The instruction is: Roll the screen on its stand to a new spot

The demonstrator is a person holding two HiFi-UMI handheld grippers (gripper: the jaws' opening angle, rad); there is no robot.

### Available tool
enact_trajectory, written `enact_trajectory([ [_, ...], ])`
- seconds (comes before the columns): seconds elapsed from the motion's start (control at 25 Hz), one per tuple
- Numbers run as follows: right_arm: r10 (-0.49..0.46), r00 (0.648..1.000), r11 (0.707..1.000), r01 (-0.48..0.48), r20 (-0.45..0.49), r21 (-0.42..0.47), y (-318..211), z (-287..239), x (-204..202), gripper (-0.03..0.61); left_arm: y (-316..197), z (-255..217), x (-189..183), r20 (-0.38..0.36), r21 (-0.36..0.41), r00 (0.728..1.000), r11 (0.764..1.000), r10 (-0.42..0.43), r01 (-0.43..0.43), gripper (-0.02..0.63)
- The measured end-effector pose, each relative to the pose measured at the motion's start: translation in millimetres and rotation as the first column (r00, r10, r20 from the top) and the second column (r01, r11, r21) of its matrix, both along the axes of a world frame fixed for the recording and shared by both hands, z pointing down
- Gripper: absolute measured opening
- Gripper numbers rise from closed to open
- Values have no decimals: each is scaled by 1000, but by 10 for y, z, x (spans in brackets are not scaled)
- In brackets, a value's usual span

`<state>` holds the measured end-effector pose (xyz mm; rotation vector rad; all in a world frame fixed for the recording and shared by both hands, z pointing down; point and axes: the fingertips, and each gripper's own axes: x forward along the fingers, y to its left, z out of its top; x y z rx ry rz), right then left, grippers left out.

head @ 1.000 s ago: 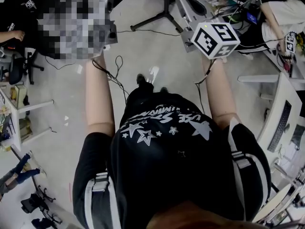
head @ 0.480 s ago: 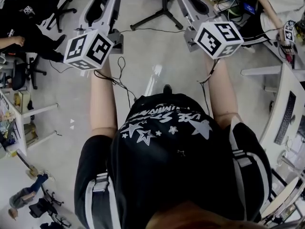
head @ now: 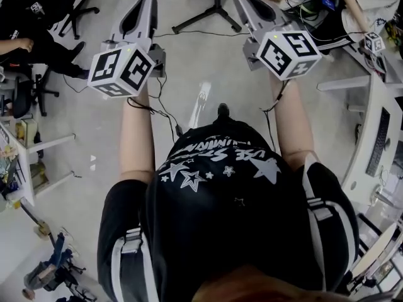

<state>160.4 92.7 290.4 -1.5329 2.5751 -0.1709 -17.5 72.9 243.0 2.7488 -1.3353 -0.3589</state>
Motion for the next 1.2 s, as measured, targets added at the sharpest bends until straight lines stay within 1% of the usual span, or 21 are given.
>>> enact_trajectory([
  [0.12, 4, 1000, 1000, -5, -9, -9, 139, 29, -129, 8, 135, 35, -121, -1, -7, 1000, 1000, 11, -11, 13],
  [0.52, 13, 998, 999, -14, -56, -30, 715, 154, -468, 7, 644, 200, -337, -3, -39, 998, 998, 57, -57, 11],
  [0.72, 40, 997, 998, -43, -67, -44, 992, 222, -514, 7, 876, 241, -391, -21, -41, 996, 995, 88, -89, 11],
  [0.92, 54, 996, 996, -59, -78, -64, 1159, 305, -488, 6, 1003, 308, -355, -24, -51, 995, 993, 102, -103, 11],
  [1.2, 50, 995, 996, -56, -87, -64, 1327, 341, -799, 7, 1184, 359, -572, -8, -51, 993, 992, 119, -119, 11],
])
